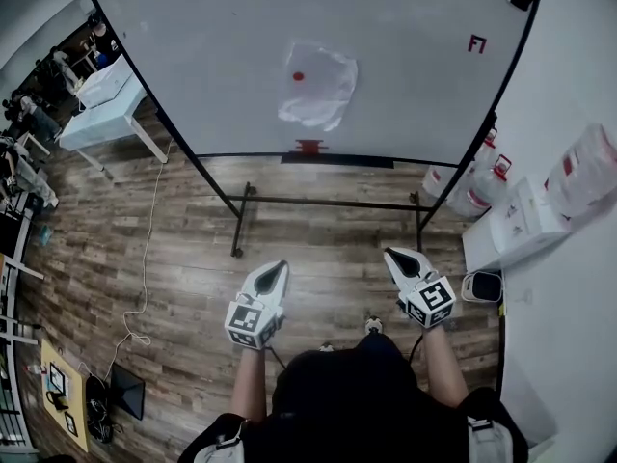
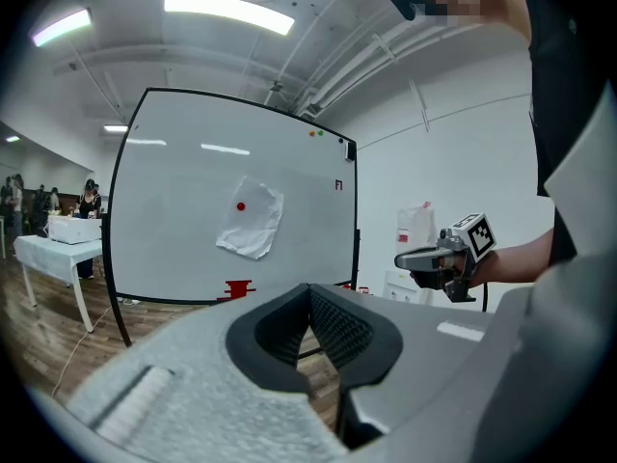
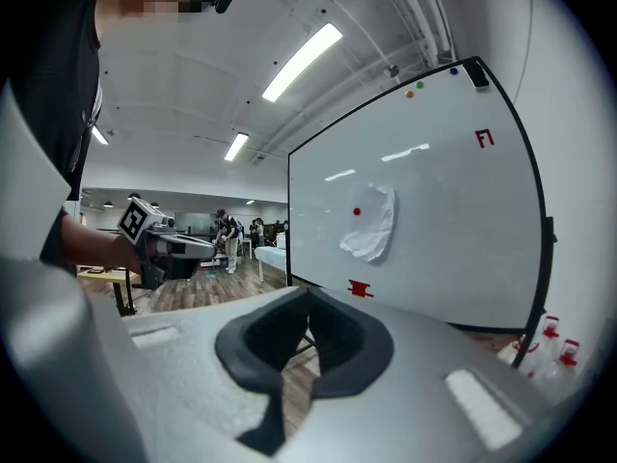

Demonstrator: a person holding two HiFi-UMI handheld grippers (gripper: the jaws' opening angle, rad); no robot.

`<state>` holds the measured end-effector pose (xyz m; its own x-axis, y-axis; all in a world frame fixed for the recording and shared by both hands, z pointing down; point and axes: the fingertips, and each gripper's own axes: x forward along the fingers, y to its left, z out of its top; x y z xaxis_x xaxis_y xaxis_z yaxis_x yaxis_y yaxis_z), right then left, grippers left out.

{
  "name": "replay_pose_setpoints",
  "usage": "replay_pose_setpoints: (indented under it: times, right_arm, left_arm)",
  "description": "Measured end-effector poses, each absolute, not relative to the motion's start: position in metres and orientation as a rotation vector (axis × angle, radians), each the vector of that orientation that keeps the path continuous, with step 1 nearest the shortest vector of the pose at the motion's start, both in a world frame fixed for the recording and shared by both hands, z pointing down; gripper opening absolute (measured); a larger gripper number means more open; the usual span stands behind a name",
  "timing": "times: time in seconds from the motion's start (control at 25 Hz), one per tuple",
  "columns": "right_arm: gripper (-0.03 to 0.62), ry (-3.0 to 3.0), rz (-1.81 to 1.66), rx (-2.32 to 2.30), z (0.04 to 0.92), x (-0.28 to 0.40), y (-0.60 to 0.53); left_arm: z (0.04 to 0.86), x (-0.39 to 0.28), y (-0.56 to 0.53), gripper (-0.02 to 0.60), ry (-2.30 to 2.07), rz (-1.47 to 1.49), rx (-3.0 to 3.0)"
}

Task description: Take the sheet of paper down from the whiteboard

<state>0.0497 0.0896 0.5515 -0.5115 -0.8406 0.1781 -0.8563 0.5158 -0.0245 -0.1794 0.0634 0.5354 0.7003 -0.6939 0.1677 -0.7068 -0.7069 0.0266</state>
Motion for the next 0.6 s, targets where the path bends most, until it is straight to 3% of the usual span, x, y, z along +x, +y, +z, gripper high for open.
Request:
replay_pose_setpoints:
  times: [0.6]
  right_arm:
    - [0.005,-2.682,0.133,1.303,0.54,0.15,0.015]
  left_arm:
    - [0.519,-0.077,0.018,0.011,-1.329,0.189,2.767]
